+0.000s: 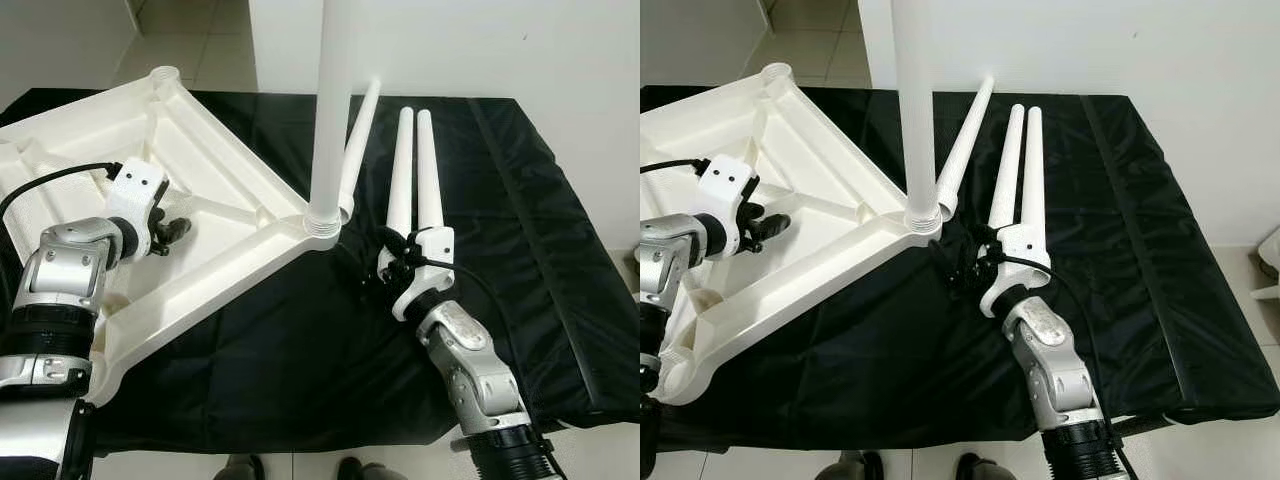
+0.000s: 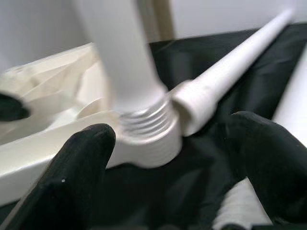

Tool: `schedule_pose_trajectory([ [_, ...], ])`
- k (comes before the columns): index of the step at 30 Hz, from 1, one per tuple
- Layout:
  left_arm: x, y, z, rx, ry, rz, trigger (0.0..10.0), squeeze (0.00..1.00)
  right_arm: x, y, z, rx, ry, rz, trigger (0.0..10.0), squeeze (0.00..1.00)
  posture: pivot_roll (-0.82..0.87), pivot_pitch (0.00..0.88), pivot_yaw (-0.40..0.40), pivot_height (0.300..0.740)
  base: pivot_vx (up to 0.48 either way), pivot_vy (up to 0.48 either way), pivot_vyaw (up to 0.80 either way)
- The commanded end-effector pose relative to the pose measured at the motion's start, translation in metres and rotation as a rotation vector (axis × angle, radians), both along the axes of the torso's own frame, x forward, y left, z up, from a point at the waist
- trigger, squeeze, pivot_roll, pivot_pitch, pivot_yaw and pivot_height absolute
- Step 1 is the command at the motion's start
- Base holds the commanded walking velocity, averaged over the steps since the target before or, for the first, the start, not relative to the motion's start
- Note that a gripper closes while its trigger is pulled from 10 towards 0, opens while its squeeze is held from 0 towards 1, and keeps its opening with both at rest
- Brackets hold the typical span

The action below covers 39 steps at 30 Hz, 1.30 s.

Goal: Building children table

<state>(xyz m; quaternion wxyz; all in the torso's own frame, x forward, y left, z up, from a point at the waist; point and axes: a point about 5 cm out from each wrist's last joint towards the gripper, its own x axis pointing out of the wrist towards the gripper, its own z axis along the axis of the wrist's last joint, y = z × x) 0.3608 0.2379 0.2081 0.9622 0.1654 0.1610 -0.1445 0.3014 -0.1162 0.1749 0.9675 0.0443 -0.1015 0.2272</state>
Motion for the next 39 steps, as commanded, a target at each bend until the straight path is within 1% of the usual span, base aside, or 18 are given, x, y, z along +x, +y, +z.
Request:
schedule_pose_trajectory([
  [1, -0.003, -0.002, -0.002, -0.009, 0.006, -0.038, 10.0, 0.00, 0.005, -0.011, 0.007, 0.021, -0.034, -0.079, 10.0, 0.00, 0.02, 0.128, -0.002, 0.740, 0.000, 0.000, 0.00],
  [4, -0.005, -0.007, -0.002, -0.031, 0.000, -0.062, 10.0, 0.00, 0.009, -0.017, 0.013, 0.029, -0.057, -0.120, 10.0, 0.00, 0.02, 0.124, -0.003, 0.740, 0.000, 0.000, 0.00],
  [5, -0.006, -0.010, -0.001, -0.042, -0.006, -0.082, 10.0, 0.00, 0.010, -0.020, 0.017, 0.034, -0.066, -0.136, 10.0, 0.00, 0.02, 0.124, -0.003, 0.740, 0.000, 0.000, 0.00],
  [6, -0.009, -0.018, 0.000, -0.075, -0.007, -0.127, 10.0, 0.00, 0.015, -0.025, 0.024, 0.030, -0.079, -0.172, 10.0, 0.00, 0.02, 0.124, -0.004, 0.740, 0.000, 0.000, 0.00],
  [7, -0.009, -0.018, 0.000, -0.075, -0.007, -0.127, 10.0, 0.00, 0.015, -0.025, 0.024, 0.030, -0.079, -0.172, 10.0, 0.00, 0.02, 0.124, -0.004, 0.740, 0.000, 0.000, 0.00],
  [11, -0.016, -0.033, -0.001, -0.120, 0.004, -0.193, 10.0, 0.00, 0.028, -0.030, 0.034, 0.001, -0.081, -0.246, 10.0, 0.00, 0.02, 0.130, -0.006, 0.740, 0.000, 0.000, 0.00],
  [12, -0.016, -0.033, -0.001, -0.120, 0.004, -0.193, 10.0, 0.00, 0.028, -0.030, 0.034, 0.001, -0.081, -0.246, 10.0, 0.00, 0.02, 0.130, -0.006, 0.740, 0.000, 0.000, 0.00],
  [14, -0.021, -0.043, -0.004, -0.127, 0.016, -0.228, 10.0, 0.00, 0.038, -0.030, 0.039, -0.026, -0.067, -0.265, 10.0, 0.00, 0.02, 0.143, -0.011, 0.740, 0.000, 0.000, 0.00],
  [16, -0.023, -0.046, -0.005, -0.128, 0.019, -0.241, 10.0, 0.00, 0.042, -0.030, 0.041, -0.031, -0.062, -0.268, 10.0, 0.00, 0.02, 0.143, -0.011, 0.740, 0.000, 0.000, 0.00],
  [17, -0.025, -0.052, -0.003, -0.138, 0.018, -0.258, 10.0, 0.00, 0.050, -0.029, 0.044, -0.045, -0.047, -0.269, 10.0, 0.00, 0.03, 0.150, -0.016, 0.740, 0.000, 0.000, 0.00],
  [18, -0.028, -0.058, 0.000, -0.148, 0.010, -0.278, 10.0, 0.00, 0.056, -0.027, 0.047, -0.055, -0.036, -0.267, 10.0, 0.00, 0.04, 0.160, -0.023, 0.740, 0.000, 0.000, 0.00],
  [21, -0.031, -0.062, 0.002, -0.155, 0.004, -0.290, 10.0, 0.00, 0.060, -0.026, 0.049, -0.060, -0.030, -0.266, 10.0, 0.00, 0.04, 0.160, -0.023, 0.740, 0.000, 0.000, 0.00],
  [22, -0.036, -0.071, 0.013, -0.161, -0.021, -0.318, 10.0, 0.00, 0.071, -0.017, 0.054, -0.086, 0.004, -0.188, 10.0, 0.00, 0.05, 0.179, -0.036, 0.740, 0.000, 0.000, 0.00],
  [23, -0.036, -0.071, 0.013, -0.161, -0.021, -0.318, 10.0, 0.00, 0.071, -0.017, 0.054, -0.086, 0.004, -0.188, 10.0, 0.00, 0.05, 0.179, -0.036, 0.740, 0.000, 0.000, 0.00],
  [28, -0.045, -0.083, 0.036, -0.163, -0.069, -0.364, 10.0, 0.00, 0.088, -0.007, 0.069, -0.133, 0.013, -0.112, 10.0, 0.00, 0.06, 0.234, -0.056, 0.740, 0.000, 0.000, 0.00],
  [31, -0.048, -0.086, 0.041, -0.154, -0.081, -0.377, 10.0, 0.00, 0.092, -0.005, 0.073, -0.169, 0.005, -0.107, 10.0, 0.00, 0.07, 0.238, -0.057, 0.740, 0.000, 0.000, 0.00],
  [35, -0.053, -0.090, 0.049, -0.151, -0.092, -0.385, 10.0, 0.00, 0.102, -0.002, 0.081, -0.149, 0.055, -0.083, 10.0, 0.00, 0.08, 0.279, -0.065, 0.740, 0.000, 0.000, 0.00],
  [39, -0.056, -0.093, 0.054, -0.148, -0.100, -0.392, 10.0, 0.00, 0.106, 0.003, 0.086, -0.189, 0.071, -0.057, 10.0, 0.00, 0.09, 0.294, -0.067, 0.740, 0.000, 0.000, 0.00],
])
